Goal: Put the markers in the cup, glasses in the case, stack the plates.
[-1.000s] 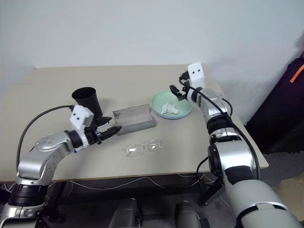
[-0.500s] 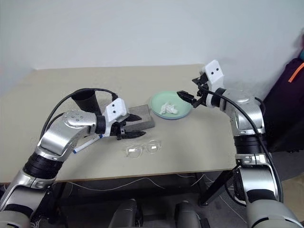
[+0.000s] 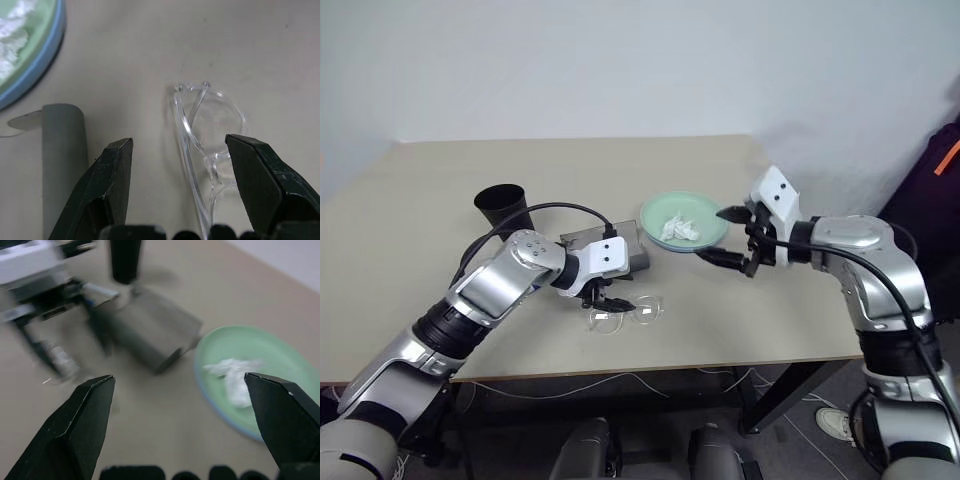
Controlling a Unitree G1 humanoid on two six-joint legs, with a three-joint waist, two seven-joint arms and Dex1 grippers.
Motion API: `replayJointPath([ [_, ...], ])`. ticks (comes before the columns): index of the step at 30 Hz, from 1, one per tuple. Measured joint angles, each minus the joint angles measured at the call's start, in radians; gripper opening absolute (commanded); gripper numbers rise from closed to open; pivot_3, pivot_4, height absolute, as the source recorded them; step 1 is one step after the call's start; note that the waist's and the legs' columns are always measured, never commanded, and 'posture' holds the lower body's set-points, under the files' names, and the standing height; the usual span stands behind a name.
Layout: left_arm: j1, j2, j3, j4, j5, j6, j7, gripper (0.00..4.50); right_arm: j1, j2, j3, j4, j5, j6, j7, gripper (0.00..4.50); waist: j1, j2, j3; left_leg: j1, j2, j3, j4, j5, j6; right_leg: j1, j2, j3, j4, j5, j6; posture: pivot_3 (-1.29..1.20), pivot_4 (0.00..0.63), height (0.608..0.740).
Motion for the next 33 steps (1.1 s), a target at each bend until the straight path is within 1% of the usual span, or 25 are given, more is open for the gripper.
replayJointPath([
  [2,-0.011,-0.012,-0.013,0.015,0.018,0.005,-0.011,3.11,0.031,-0.041,-0.001,-0.024,0.016,0.002,0.028,4.48,0.0,0.0,0.0,0.0,0.0,0.0,0.0,0.0,0.0,0.0,0.0,0.0,0.0,0.0,0.0,0.0,0.0,0.649],
  [7,-0.025,-0.021,-0.029,0.029,0.052,0.005,-0.035,3.11,0.075,-0.085,-0.003,-0.035,0.025,-0.01,0.048,4.48,-0.001,-0.001,0.001,0.0,0.0,0.0,0.001,0.0,0.0,0.001,0.0,0.0,-0.001,0.0,0.0,0.0,0.0,0.649],
  [14,-0.05,-0.023,-0.061,0.033,0.1,-0.014,-0.076,3.11,0.076,-0.085,-0.003,-0.033,0.026,-0.016,0.034,4.48,0.0,-0.001,0.001,0.0,0.0,0.0,0.001,0.0,0.0,0.001,0.0,0.0,-0.001,0.0,0.0,0.0,0.0,0.649],
  [23,-0.062,-0.015,-0.071,0.05,0.132,-0.047,-0.15,3.11,0.078,-0.085,-0.003,-0.034,0.026,-0.016,0.014,4.48,0.0,-0.002,0.001,0.0,0.0,0.0,0.001,0.0,0.0,0.001,0.0,0.0,-0.001,0.0,0.0,0.0,0.0,0.649],
  [28,-0.097,-0.009,-0.071,0.052,0.133,-0.057,-0.202,3.11,0.08,-0.083,-0.003,-0.034,0.025,-0.016,0.005,4.48,0.001,-0.002,0.001,0.0,0.0,-0.001,0.002,0.0,0.0,0.001,0.0,0.0,-0.001,0.0,0.0,0.0,0.0,0.649],
  [33,-0.109,-0.009,-0.074,0.08,0.159,-0.091,-0.221,3.11,0.087,-0.079,-0.003,-0.035,0.026,-0.016,-0.004,4.48,0.0,-0.002,0.001,0.0,0.0,-0.001,0.002,0.0,0.001,0.001,0.0,0.0,-0.001,0.0,0.0,0.0,0.0,0.649],
])
